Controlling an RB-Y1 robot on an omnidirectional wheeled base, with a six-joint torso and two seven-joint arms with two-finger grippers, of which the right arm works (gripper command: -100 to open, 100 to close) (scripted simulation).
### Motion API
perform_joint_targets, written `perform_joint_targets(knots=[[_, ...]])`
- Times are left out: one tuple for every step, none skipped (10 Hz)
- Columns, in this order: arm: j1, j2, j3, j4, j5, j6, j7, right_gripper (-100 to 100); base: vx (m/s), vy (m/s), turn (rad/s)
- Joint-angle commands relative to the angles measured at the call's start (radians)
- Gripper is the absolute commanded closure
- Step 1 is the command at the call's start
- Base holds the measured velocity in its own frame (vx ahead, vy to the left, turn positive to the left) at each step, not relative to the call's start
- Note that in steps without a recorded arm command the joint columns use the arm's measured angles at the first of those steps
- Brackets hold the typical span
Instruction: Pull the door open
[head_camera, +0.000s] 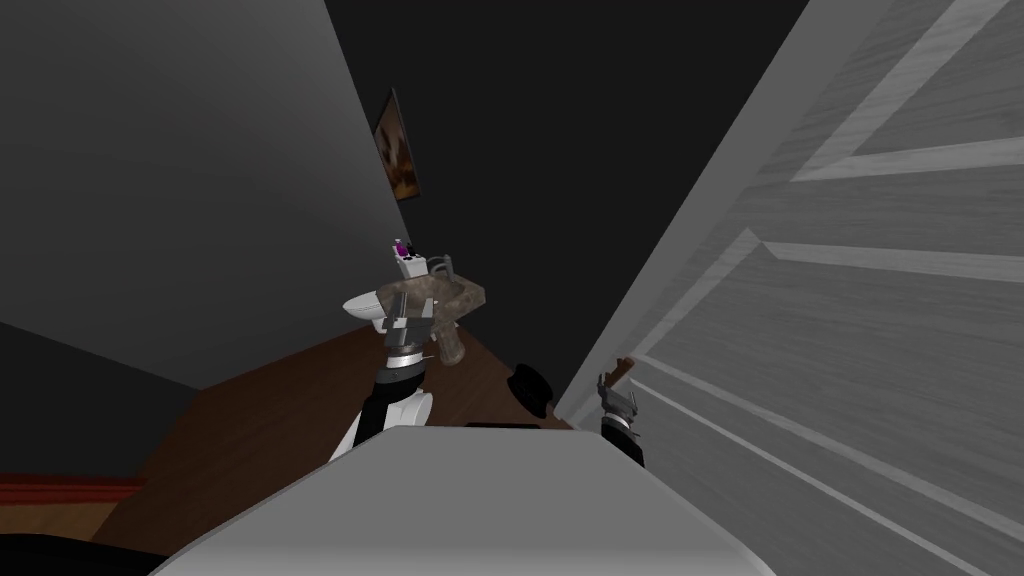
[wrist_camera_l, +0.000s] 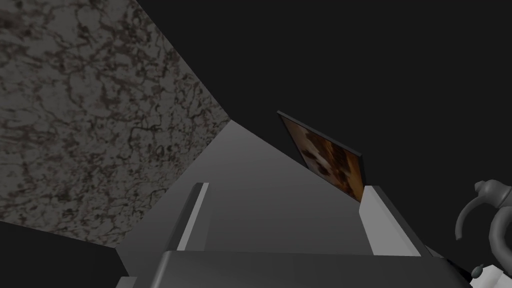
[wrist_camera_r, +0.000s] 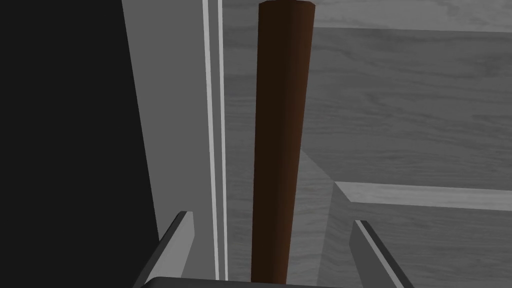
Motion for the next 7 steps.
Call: perform_joint_targets(knots=[[0.008, -0.028, 0.002, 0.012, -0.001, 0.001, -0.038, -100, 0.147, 0.009, -0.001], [0.011, -0.037, 0.002, 0.017, -0.001, 0.001, -0.050, -100, 0.157, 0.003, 0.001], [0.014, -0.050, 0.003, 0.024, -0.001, 0.001, -0.067, -100, 0.144, -0.046, 0.002], [0.016, -0.043, 0.001, 0.012, -0.002, 0.005, -0.051, -100, 0.051, -0.020, -0.021], [0.016, -0.043, 0.001, 0.012, -0.002, 0.005, -0.051, 100, -0.019, 0.021, 0.020], [0.016, -0.043, 0.001, 0.012, -0.002, 0.005, -0.051, 100, -0.026, 0.001, -0.038], [0.016, -0.043, 0.001, 0.012, -0.002, 0.005, -0.051, 100, -0.014, -0.004, 0.025]])
